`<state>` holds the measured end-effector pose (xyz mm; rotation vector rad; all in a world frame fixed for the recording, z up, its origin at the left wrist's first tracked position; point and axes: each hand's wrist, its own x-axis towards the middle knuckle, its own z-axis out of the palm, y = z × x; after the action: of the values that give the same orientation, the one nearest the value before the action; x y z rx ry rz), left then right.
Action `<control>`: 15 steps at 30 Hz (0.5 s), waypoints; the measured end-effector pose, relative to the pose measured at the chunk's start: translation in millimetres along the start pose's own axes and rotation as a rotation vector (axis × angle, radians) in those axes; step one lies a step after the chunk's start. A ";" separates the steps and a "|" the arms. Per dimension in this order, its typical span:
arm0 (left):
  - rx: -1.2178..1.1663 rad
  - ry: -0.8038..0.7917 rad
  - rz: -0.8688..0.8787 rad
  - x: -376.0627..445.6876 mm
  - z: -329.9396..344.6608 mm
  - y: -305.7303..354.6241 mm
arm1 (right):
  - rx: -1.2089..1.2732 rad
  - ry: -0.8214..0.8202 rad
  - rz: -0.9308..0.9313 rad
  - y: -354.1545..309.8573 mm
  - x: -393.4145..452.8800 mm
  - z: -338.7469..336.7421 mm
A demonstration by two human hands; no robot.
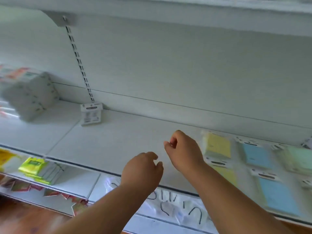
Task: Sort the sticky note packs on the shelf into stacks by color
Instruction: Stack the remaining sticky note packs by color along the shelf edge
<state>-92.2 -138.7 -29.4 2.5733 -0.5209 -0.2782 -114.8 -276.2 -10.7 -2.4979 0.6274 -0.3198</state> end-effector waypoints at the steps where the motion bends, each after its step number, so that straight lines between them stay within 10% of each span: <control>1: 0.004 0.012 -0.017 10.4 -17.0 -27.2 | 0.020 -0.022 0.002 -24.5 5.8 19.4; 8: -0.069 0.163 -0.123 80.1 -125.4 -181.5 | 0.181 -0.212 -0.012 -168.3 54.3 135.1; 15: -0.061 -0.028 -0.038 137.6 -138.8 -226.0 | 0.258 -0.388 0.181 -230.5 95.0 177.2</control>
<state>142.6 45.9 -38.7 2.5258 -0.4674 -0.3377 113.2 -72.5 -20.2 -2.1547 0.6019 0.1428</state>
